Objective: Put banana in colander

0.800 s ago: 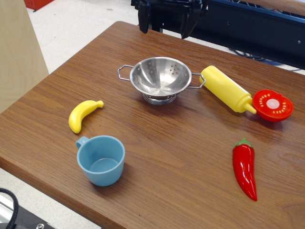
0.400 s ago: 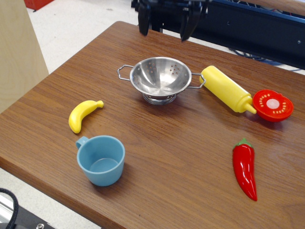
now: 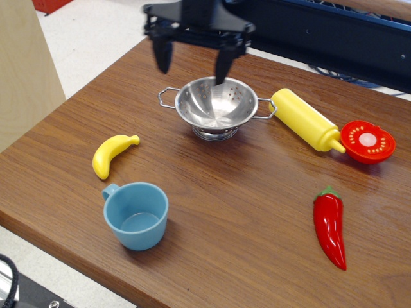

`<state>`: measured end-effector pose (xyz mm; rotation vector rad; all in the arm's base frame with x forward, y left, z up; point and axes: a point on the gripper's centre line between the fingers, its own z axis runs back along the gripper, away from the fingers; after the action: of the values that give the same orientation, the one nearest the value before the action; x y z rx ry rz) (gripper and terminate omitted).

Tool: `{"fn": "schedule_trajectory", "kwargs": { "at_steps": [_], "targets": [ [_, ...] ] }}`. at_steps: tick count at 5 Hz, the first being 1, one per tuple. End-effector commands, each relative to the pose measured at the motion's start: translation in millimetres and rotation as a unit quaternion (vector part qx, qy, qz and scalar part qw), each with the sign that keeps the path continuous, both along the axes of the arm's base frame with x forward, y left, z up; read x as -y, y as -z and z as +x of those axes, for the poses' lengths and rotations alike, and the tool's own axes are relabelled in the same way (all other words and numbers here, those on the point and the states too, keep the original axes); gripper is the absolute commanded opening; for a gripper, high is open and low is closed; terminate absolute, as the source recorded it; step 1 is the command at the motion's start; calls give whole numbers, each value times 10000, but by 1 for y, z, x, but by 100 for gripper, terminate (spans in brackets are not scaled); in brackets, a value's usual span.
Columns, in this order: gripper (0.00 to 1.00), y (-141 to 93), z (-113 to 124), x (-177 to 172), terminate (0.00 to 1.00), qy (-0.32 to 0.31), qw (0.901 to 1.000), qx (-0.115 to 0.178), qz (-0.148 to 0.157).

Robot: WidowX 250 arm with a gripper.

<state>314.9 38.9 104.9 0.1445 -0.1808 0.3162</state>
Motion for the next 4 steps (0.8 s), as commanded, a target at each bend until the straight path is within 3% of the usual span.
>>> {"fn": "schedule_trajectory", "kwargs": {
  "at_steps": [1, 2, 3, 4],
  "targets": [
    [100, 3, -19, -37, 0, 750, 9970, 51, 167],
    [100, 17, -29, -48, 0, 1094, 9939, -109, 26],
    [100, 33, -34, -63, 0, 1191, 9924, -39, 294],
    [100, 45, -46, -79, 0, 1452, 9888, -203, 278]
  ]
}}
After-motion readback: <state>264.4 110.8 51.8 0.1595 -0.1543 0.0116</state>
